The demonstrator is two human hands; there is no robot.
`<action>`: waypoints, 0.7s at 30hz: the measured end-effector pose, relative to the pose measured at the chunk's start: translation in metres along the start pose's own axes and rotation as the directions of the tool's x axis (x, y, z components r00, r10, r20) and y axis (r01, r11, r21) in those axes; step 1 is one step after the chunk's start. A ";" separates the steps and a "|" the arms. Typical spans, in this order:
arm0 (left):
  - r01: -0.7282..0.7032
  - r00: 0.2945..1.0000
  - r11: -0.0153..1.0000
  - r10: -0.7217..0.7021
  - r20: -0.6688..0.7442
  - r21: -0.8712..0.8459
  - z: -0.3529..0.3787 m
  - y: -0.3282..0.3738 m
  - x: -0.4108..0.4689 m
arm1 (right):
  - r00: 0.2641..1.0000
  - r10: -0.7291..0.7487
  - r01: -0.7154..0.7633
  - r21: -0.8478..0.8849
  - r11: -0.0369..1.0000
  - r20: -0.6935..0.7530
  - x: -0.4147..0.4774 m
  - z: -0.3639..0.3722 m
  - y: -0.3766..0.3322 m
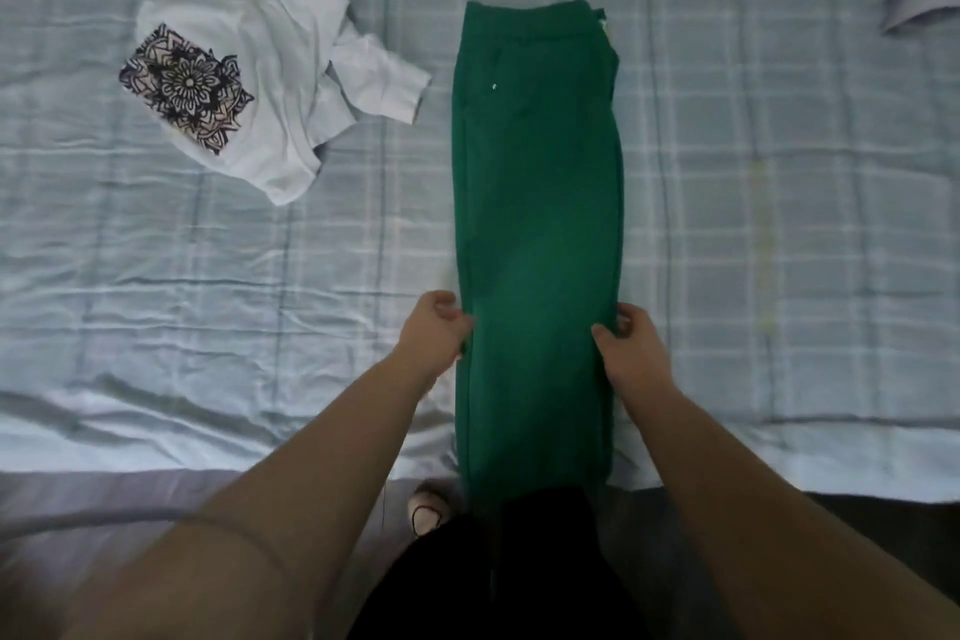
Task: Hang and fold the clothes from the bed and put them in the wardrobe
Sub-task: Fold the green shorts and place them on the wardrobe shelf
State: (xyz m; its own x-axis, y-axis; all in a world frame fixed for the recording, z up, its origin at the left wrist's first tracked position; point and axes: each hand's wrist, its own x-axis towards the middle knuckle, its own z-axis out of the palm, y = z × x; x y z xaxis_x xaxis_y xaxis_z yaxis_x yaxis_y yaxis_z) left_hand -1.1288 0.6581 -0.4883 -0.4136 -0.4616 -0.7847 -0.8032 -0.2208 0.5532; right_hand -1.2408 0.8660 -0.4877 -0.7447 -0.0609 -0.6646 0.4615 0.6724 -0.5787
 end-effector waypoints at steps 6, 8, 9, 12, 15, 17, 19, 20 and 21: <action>0.071 0.996 0.990 -0.077 0.042 0.125 0.008 -0.063 -0.048 | 0.989 0.109 -0.097 -0.119 0.988 0.102 -0.066 -0.001 0.059; 0.125 0.986 0.989 -0.133 0.098 0.084 0.007 -0.073 -0.057 | 0.986 0.111 -0.089 -0.167 0.982 0.126 -0.079 -0.003 0.069; 0.146 0.979 0.987 -0.153 0.134 0.061 0.007 -0.078 -0.058 | 0.988 0.092 -0.068 -0.183 0.981 0.127 -0.082 -0.004 0.071; 0.155 0.960 0.988 -0.153 0.235 0.008 0.005 -0.079 -0.070 | 0.990 0.060 -0.027 -0.246 0.969 0.127 -0.083 -0.006 0.066; 0.043 0.971 0.999 -0.050 0.235 0.031 0.005 -0.083 -0.080 | 0.985 0.008 0.039 -0.270 0.962 0.170 -0.085 -0.012 0.064; -0.004 0.978 1.000 0.009 0.210 -0.025 0.006 -0.090 -0.084 | 0.985 0.006 0.037 -0.248 0.968 0.171 -0.089 -0.019 0.067; 0.030 0.978 0.988 0.002 0.207 -0.151 0.010 -0.096 -0.087 | 0.988 0.015 0.017 -0.206 0.978 0.155 -0.092 -0.026 0.071; 0.052 0.976 0.976 -0.006 0.218 -0.210 0.013 -0.097 -0.089 | 0.989 0.019 0.008 -0.182 0.983 0.147 -0.092 -0.028 0.073; 0.069 0.974 0.967 -0.012 0.228 -0.247 0.015 -0.098 -0.091 | 0.990 0.029 -0.007 -0.151 0.988 0.141 -0.092 -0.029 0.076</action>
State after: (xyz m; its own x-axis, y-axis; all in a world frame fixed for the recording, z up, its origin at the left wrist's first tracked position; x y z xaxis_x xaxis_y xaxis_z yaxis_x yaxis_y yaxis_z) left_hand -1.0189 0.7350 -0.4755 -0.4911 -0.2514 -0.8341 -0.6991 -0.4576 0.5495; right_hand -1.1517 0.9441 -0.4565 -0.6558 -0.1445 -0.7410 0.3888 0.7767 -0.4956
